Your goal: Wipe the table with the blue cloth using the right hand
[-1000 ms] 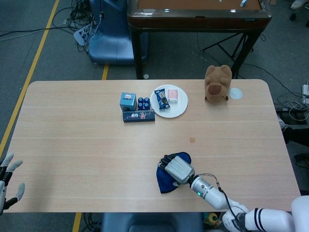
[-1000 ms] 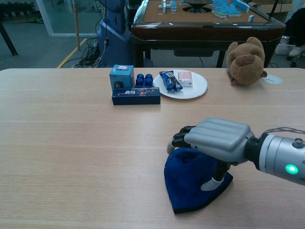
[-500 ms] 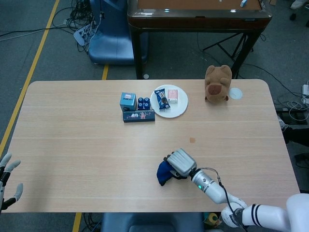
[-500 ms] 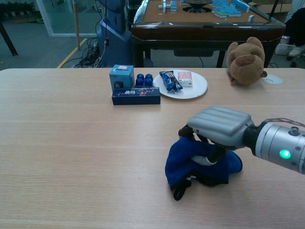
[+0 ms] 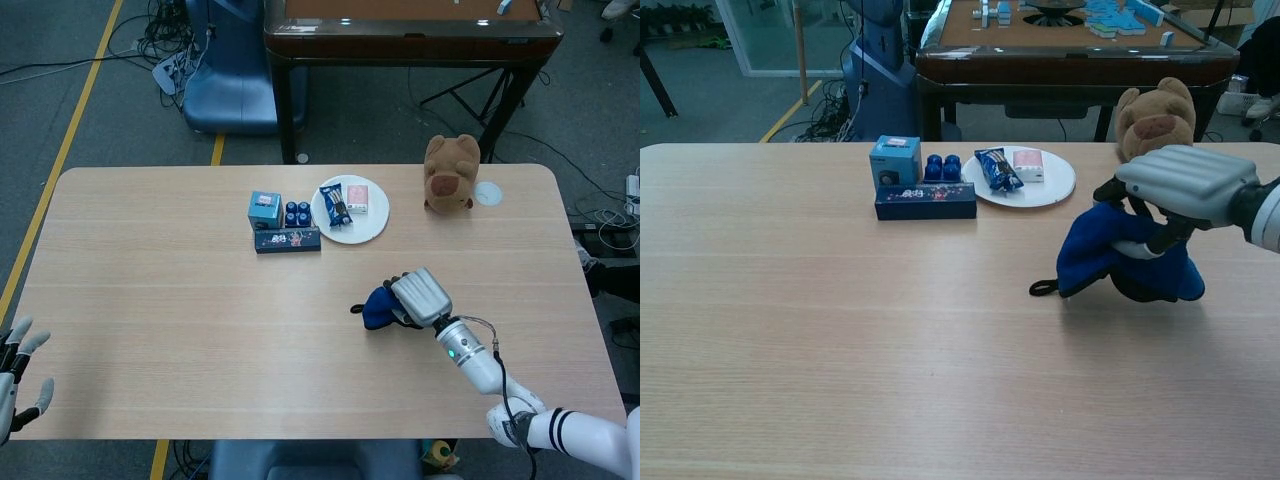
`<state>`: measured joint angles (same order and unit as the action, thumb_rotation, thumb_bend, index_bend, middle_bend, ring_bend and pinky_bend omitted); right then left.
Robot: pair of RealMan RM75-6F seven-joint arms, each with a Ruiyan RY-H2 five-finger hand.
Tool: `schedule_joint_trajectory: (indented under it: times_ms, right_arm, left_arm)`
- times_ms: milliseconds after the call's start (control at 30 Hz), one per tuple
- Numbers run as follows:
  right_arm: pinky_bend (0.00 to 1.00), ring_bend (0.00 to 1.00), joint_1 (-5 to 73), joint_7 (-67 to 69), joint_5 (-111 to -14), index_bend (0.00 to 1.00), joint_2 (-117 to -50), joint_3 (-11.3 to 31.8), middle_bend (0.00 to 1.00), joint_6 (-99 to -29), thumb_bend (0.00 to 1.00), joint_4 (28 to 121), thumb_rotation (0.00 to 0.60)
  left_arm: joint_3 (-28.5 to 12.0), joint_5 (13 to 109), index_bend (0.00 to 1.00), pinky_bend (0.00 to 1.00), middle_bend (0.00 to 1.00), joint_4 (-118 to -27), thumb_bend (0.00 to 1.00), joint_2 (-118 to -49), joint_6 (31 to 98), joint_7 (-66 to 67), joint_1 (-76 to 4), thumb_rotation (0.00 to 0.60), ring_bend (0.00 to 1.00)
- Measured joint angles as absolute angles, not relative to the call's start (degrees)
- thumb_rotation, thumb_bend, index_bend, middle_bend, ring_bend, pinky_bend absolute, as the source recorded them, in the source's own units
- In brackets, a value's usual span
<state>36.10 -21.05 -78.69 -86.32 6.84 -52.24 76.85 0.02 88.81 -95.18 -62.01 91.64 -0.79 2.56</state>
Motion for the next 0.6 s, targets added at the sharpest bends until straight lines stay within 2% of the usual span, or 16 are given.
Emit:
schedule_joint_trajectory:
  times_ms: [367,600]
  right_arm:
    - [0.76,0.57,39.1,-21.8,-73.9,0.69,-94.0,7.1,0.57,-47.1,0.65,61.9,0.6]
    - [0.76,0.57,41.3,-23.1,-71.9,0.69,-98.4,8.4,0.57,-46.2,0.65,54.2,0.6]
  left_arm:
    - [-0.1,88.5,0.18,0.03,0.02,-95.7,0.41,-61.8,91.4,-0.3,2.4,0.6,0.06]
    - [-0.2,87.9,0.18,0.03,0.02,-95.3,0.41,-61.8,91.2,-0.5,2.6,0.6,0.06]
